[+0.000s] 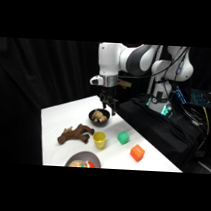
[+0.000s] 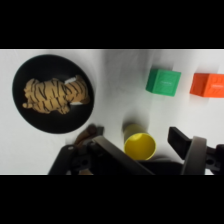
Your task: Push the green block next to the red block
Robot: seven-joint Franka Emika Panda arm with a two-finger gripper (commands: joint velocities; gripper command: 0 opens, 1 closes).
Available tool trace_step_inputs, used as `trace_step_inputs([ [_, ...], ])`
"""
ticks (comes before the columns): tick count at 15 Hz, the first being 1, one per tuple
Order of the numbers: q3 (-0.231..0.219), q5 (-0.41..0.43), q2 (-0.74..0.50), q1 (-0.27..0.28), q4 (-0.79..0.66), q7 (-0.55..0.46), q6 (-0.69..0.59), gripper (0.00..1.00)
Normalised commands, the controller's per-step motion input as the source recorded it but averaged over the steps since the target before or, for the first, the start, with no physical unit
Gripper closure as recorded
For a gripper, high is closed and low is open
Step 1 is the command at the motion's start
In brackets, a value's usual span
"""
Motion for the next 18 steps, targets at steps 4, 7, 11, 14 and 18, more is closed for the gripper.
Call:
trace_step_inputs([
  [4, 0.003, -0.234, -0.39, -0.052, -0.5, 0.28, 0.27, 0.0],
  [7, 0.005, -0.249, -0.19, -0.079, -0.45, 0.28, 0.49, 0.0],
  [11, -0.02, -0.192, 0.03, -0.094, -0.29, 0.18, 0.53, 0.0],
  [14, -0.008, -0.173, 0.27, -0.052, 0.0, 0.2, 0.37, 0.0],
  [18, -0.018, -0.186, 0.25, 0.031, 0.0, 0.23, 0.33, 0.0],
])
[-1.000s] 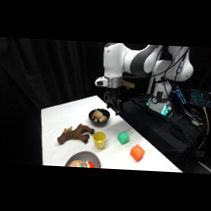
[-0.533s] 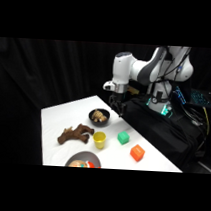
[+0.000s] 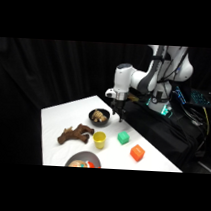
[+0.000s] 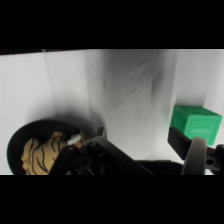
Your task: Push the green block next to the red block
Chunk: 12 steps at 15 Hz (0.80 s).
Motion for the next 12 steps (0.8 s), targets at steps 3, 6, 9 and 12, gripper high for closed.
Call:
trace_step_inputs([
  [3, -0.076, -0.188, 0.25, 0.101, 0.0, 0.22, 0.31, 0.0],
  [6, -0.125, -0.165, 0.22, 0.179, 0.0, 0.2, 0.28, 0.0],
  [9, -0.174, -0.159, 0.21, 0.247, 0.03, 0.19, 0.27, 0.0],
  [12, -0.227, -0.166, 0.22, 0.322, 0.11, 0.21, 0.24, 0.0],
])
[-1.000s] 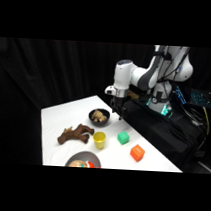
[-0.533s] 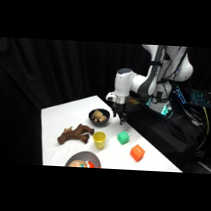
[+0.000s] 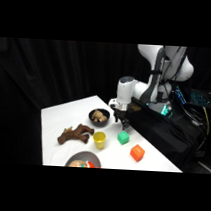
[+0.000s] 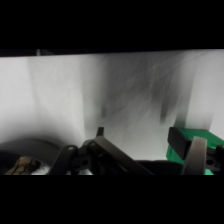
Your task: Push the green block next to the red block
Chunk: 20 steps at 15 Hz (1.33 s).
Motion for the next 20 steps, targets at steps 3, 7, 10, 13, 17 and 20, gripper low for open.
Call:
trace_step_inputs([
  [3, -0.253, -0.166, 0.24, 0.405, 0.19, 0.24, 0.17, 0.0],
  [7, -0.237, -0.198, 0.21, 0.458, 0.2, 0.32, 0.11, 0.0],
  [10, -0.177, -0.21, 0.19, 0.413, 0.15, 0.34, 0.09, 0.0],
  [13, -0.1, -0.179, 0.2, 0.321, 0.14, 0.3, 0.07, 0.0],
  [17, -0.036, -0.154, 0.2, 0.241, 0.13, 0.27, 0.05, 0.0],
  [20, -0.023, -0.164, 0.19, 0.232, 0.13, 0.29, 0.03, 0.0],
])
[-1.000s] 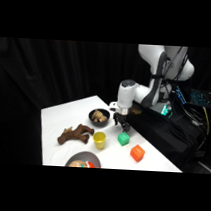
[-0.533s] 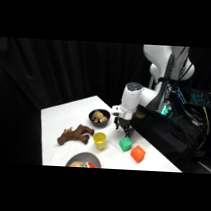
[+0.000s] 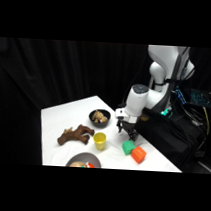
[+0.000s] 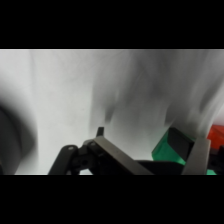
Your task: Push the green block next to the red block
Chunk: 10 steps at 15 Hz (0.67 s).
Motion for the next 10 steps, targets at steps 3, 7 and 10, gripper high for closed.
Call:
trace_step_inputs([
  [3, 0.03, -0.127, 0.19, 0.139, 0.15, 0.24, -0.03, 0.0],
  [7, 0.029, -0.134, -0.01, -0.061, 0.14, 0.11, -0.25, 0.0],
  [10, -0.067, -0.299, -0.23, -0.163, 0.09, 0.11, -0.34, 0.0],
])
